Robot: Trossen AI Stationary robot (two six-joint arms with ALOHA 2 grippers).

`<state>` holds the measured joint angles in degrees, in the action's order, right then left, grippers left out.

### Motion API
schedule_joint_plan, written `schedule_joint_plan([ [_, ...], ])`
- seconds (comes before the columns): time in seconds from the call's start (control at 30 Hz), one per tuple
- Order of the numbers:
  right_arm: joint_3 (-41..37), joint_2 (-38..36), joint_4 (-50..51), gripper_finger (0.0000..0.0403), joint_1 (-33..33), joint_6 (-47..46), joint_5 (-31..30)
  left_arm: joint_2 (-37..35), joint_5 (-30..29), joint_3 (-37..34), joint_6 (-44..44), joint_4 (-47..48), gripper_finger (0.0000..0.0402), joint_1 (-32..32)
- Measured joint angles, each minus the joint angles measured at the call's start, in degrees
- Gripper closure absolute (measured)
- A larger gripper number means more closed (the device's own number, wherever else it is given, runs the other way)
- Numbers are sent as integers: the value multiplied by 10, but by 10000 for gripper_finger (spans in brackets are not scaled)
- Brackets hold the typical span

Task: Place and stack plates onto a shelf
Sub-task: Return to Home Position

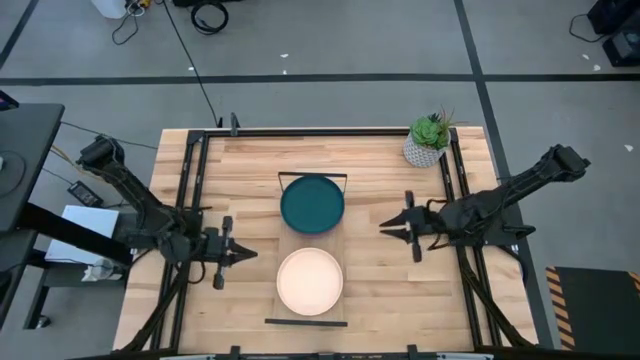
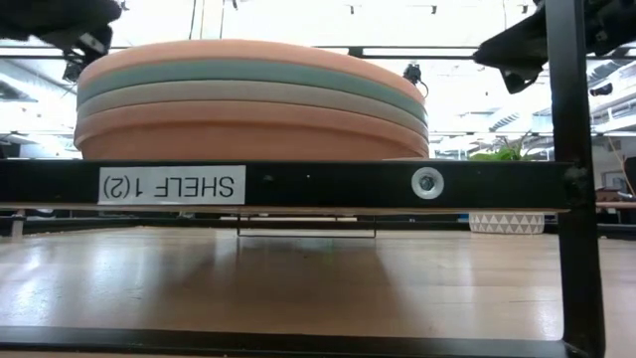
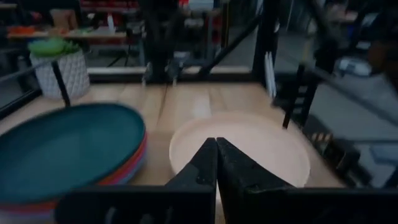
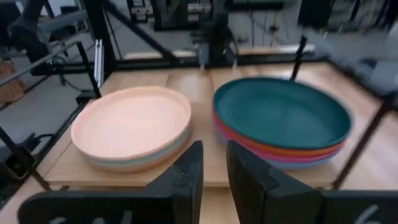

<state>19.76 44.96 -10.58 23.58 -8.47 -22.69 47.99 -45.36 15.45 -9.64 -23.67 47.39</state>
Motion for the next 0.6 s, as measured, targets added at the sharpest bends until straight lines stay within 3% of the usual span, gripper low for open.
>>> schedule_joint_plan([
  [0.2,-43,-121,26,326,-15,69,-4,0,68,-20,80,-136,393,-62],
  [0.33,-72,-198,56,326,-24,101,-4,0,68,-20,107,-157,393,-98],
  [0.6,-114,-348,125,326,-36,134,-2,0,69,-20,80,-154,393,-200],
])
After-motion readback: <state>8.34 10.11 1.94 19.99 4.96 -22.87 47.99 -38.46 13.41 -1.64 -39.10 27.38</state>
